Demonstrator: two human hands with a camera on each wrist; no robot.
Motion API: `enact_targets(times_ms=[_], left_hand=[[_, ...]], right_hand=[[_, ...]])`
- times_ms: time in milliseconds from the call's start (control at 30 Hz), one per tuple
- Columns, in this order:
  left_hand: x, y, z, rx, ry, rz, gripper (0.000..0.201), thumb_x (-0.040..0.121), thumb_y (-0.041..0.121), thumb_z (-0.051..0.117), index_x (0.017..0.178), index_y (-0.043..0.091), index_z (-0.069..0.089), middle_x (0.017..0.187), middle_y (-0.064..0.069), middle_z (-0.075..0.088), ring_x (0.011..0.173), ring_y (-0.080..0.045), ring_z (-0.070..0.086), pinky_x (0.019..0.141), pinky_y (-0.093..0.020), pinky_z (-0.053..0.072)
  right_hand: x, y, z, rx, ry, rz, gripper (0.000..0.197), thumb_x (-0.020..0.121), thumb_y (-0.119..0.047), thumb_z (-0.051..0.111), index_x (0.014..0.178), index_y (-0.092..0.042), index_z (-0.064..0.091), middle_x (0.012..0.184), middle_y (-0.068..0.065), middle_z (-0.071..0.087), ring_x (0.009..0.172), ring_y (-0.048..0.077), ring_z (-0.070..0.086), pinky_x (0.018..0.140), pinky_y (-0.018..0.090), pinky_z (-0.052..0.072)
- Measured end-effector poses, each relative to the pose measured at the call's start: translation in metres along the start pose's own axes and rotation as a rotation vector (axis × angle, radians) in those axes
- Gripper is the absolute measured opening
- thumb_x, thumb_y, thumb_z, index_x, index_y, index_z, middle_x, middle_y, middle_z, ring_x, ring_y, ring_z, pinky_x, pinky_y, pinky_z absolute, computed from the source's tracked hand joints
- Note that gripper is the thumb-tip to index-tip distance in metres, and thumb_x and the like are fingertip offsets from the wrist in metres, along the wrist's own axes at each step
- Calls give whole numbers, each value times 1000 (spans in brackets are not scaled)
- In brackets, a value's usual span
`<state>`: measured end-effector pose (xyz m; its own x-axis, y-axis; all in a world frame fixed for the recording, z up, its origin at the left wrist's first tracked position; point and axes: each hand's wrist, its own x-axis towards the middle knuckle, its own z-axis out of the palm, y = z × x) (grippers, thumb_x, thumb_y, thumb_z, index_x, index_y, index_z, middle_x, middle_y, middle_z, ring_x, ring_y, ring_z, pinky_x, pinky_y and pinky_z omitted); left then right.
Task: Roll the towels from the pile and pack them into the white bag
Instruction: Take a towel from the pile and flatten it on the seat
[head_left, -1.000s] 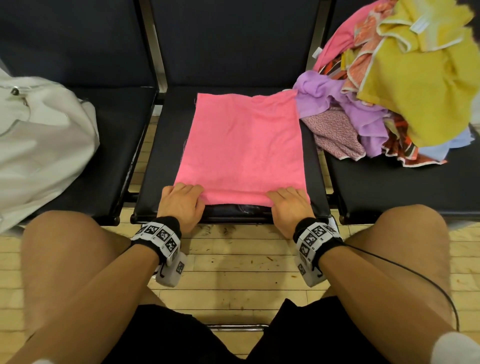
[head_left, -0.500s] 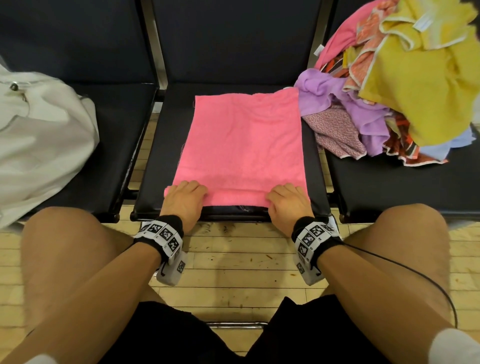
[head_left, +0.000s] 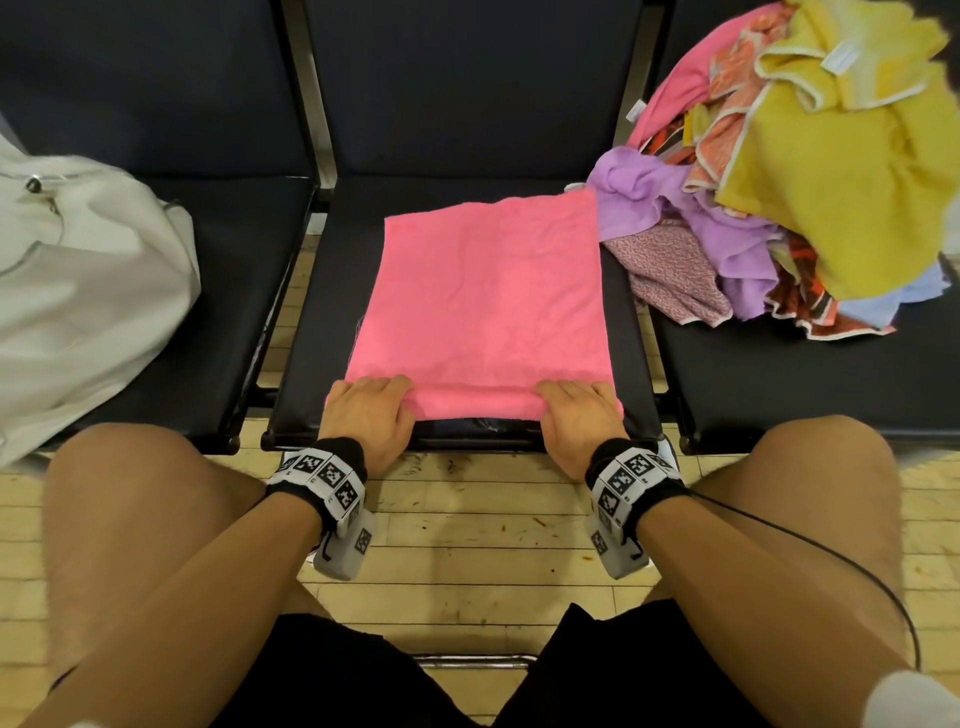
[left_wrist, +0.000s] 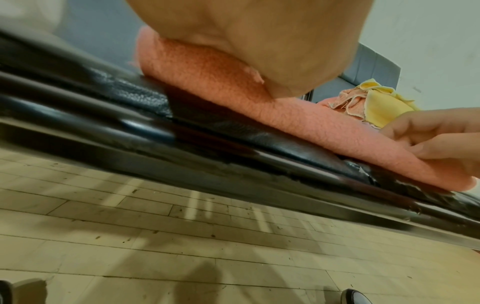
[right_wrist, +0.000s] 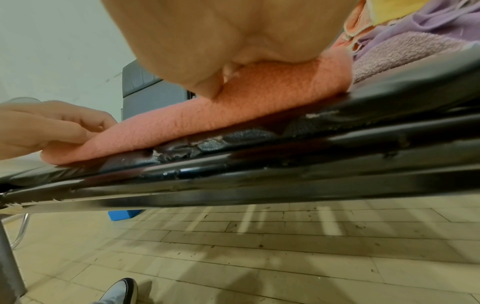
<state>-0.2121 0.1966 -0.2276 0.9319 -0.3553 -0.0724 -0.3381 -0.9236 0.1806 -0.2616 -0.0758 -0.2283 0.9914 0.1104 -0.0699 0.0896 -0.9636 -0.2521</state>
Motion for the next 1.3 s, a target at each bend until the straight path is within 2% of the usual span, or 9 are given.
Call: enact_targets(times_ms=[167,333,433,533,767,900,1033,1167,1300], left_hand=[[0,-1,0,-27,6,-23,38,91,23,50,129,20,55,118,-1,62,103,-25,57,94,-43,36],[3,0,1,-9,145,32,22,88,13,60,108,17,67,111,-4,63,103,-28,53,91,-46,38],[3,2,3,33,106,64,21,94,15,54,110,16,67,110,-4,67,102,-29,56,89,-44,38],[-1,1,3,6,90,72,33,91,36,47,112,19,66,110,0,66,101,-26,56,89,-43,38],[0,-1,5,-36,30,32,35,92,27,52,124,18,61,122,-1,63,115,-25,51,104,-44,34],[1,3,0,-18,67,21,33,88,28,41,110,16,63,96,-3,68,92,-27,57,89,-43,39],[-1,6,-1,16,-33,-13,27,89,29,38,107,20,56,74,6,57,70,-22,50,85,-40,41],[0,4,0,-32,27,-8,19,89,25,50,105,20,57,91,3,62,81,-20,49,84,-40,40],[1,2,1,-8,200,59,7,83,14,63,90,16,63,94,-2,61,88,-27,52,77,-42,40]], right_hand=[[-2,2,-1,119,104,8,26,89,-9,51,114,-11,59,110,8,61,90,32,57,79,40,46],[2,4,8,-23,214,-87,22,68,1,70,84,-14,68,88,1,64,82,27,56,71,37,42],[0,0,9,-39,195,-111,16,70,-9,68,85,-14,70,85,1,66,80,26,55,72,38,43],[-4,-3,8,-41,128,-78,24,73,-24,59,94,-15,69,90,0,66,84,25,55,78,40,43],[0,-2,8,-62,93,-27,38,72,-5,65,109,-12,70,96,5,71,90,30,62,85,43,43],[1,-6,-1,-25,-18,24,43,86,-8,48,129,-13,51,101,4,66,95,27,56,92,40,30],[0,-6,-3,27,-40,42,28,86,-8,44,113,-12,47,83,-1,55,77,23,47,92,42,33],[-3,-4,7,29,156,17,15,76,-14,47,88,-15,56,87,0,56,79,24,51,78,39,35],[2,-1,12,-45,258,-49,14,71,-4,65,80,-14,65,89,0,61,81,25,53,73,37,31]])
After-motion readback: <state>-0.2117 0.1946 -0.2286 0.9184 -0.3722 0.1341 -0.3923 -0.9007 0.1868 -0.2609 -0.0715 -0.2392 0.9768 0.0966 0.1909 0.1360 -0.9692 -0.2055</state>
